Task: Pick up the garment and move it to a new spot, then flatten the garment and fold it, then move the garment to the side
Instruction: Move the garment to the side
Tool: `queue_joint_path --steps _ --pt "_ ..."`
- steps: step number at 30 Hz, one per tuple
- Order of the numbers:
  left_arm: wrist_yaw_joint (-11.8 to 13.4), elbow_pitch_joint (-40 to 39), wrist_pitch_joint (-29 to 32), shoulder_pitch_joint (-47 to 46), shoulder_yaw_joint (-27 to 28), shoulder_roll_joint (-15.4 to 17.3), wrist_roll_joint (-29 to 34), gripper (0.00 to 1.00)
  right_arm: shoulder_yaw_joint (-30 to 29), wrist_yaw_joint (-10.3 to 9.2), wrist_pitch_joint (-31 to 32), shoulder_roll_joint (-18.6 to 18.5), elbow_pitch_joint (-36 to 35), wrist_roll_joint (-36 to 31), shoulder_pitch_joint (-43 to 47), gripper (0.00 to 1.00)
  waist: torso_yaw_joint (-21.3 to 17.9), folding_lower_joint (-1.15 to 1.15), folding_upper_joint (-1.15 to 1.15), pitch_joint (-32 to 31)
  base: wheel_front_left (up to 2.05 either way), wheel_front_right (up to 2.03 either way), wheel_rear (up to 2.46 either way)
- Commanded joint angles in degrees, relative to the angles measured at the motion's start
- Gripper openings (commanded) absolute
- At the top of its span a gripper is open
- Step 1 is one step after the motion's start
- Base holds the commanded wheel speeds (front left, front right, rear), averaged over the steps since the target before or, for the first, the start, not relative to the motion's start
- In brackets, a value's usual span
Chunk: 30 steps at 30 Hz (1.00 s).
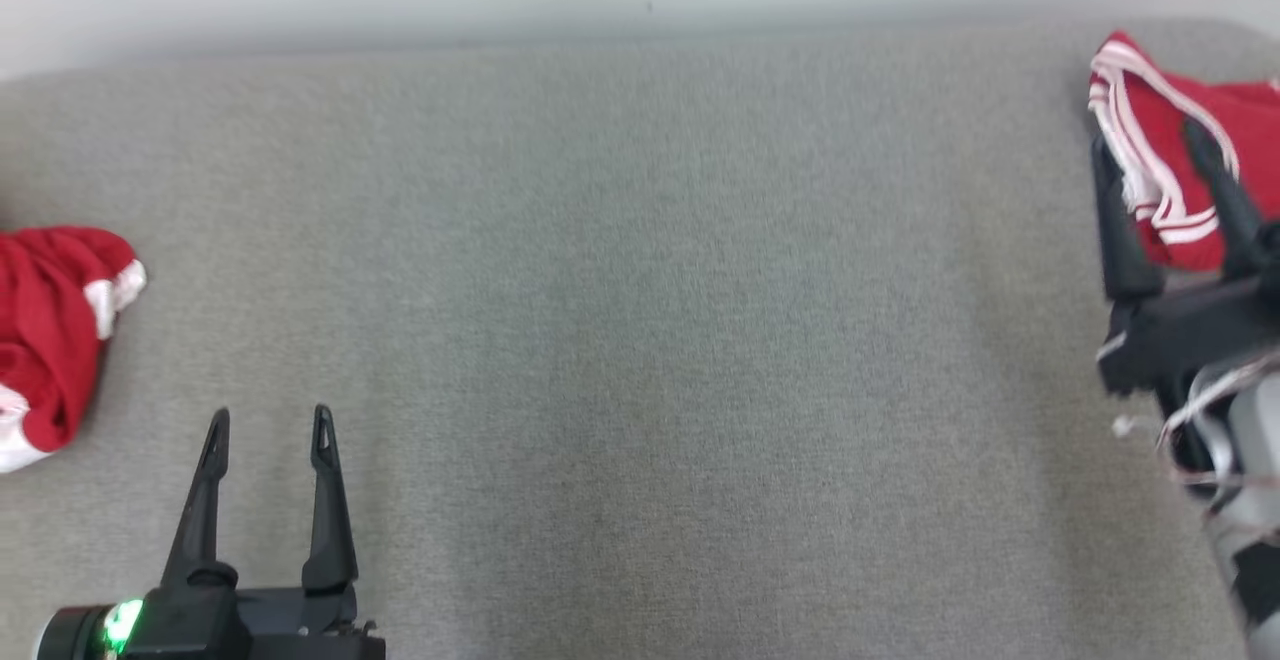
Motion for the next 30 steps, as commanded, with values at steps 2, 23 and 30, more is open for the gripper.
queue_joint_path --steps 2,23,30 --pt "-0.2 0.4 -0.2 1.2 0.5 0.0 -0.3 1.0 -1.0 -0.17 -0.2 1.7 -1.4 -0.6 2.8 1.0 1.2 0.02 0.02 -3.8 0.0 0.0 0.0" --pt "-0.8 5.8 -0.2 7.0 3.0 0.6 -1.2 1.0 -8.5 -0.16 -0.3 17.3 -13.3 -4.6 29.5 1.0 -1.6 0.02 0.02 -12.7 0.0 0.0 0.0" --pt "-1.2 7.9 -0.2 8.0 3.2 0.8 -1.5 1.0 -9.5 -0.16 -0.3 20.0 -16.3 -6.3 34.1 1.0 -1.8 0.02 0.02 -13.6 0.0 0.0 0.0"
